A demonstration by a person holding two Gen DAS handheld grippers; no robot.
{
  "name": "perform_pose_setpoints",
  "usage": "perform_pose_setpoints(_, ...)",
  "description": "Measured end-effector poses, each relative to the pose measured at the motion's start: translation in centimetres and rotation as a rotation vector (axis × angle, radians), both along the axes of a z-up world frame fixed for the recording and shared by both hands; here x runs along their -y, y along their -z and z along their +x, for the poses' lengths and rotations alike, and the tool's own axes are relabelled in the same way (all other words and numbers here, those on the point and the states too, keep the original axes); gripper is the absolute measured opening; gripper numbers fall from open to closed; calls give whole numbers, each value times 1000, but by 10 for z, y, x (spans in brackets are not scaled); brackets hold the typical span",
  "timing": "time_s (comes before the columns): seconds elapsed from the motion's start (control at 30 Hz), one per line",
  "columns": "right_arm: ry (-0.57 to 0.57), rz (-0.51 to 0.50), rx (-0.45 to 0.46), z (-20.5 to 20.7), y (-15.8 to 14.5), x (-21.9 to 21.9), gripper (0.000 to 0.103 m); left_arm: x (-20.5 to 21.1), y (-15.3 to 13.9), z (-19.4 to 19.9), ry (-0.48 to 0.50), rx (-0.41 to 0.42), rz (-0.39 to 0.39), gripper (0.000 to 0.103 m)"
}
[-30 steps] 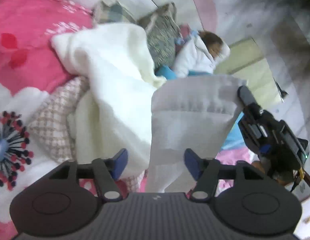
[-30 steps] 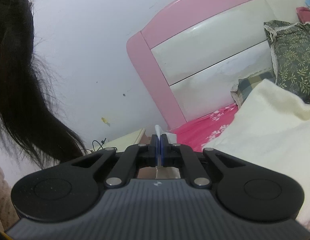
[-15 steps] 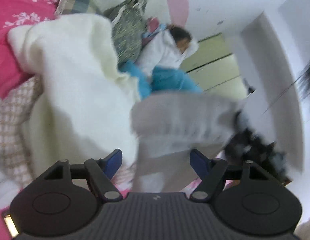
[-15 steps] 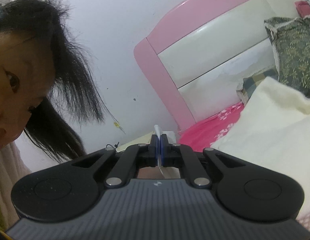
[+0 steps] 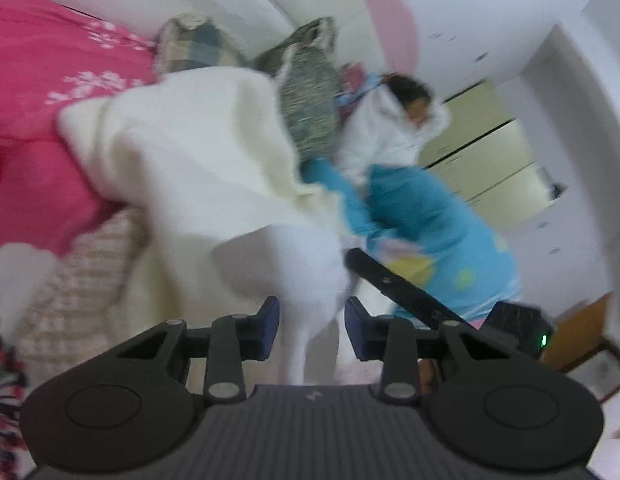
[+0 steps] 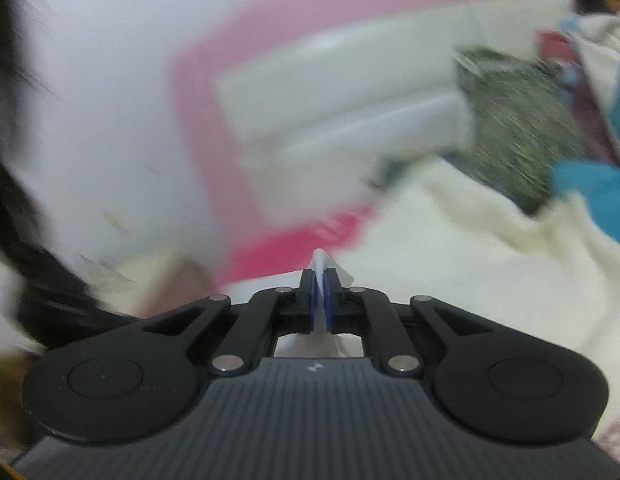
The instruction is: Fold clothes
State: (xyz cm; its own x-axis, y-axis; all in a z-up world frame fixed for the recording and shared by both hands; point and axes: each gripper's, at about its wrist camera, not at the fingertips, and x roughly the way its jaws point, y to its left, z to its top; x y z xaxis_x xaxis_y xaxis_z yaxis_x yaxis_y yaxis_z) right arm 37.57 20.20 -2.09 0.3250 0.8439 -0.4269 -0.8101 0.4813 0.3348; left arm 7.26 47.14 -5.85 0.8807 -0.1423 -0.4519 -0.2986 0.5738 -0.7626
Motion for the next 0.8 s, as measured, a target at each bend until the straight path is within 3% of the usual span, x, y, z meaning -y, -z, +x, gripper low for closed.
perform_pose_setpoints(0.07,70,-64,-61,13,18,-1,13,-2,0,1,-18,-22,22,36)
perform_pose_setpoints(0.1,93,-49,-90,15,20,4,14,-2,0,0,-25,-34,29,37)
perform_pose_setpoints(0.17,138,13,-121,14,14,22,30,-2,1,-4,-39,-56,40,42)
perform_pose_setpoints(0.2,169,48,-124,11,9,35,45,-2,1,-6,-49,-65,46,44)
perform_pose_setpoints(0.23,204,77,-125,6,3,49,54,-3,0,-8,-57,-71,55,48)
perform_pose_setpoints(0.43,424,185,-166,-34,-40,145,59,-1,-13,-19,-76,-87,100,57)
perform_pose_setpoints(0.53,503,215,-216,-74,-54,191,60,6,-25,-27,-45,-97,111,59)
perform_pose_setpoints(0.8,728,121,-431,-219,-57,291,60,39,-47,-58,150,-161,111,61)
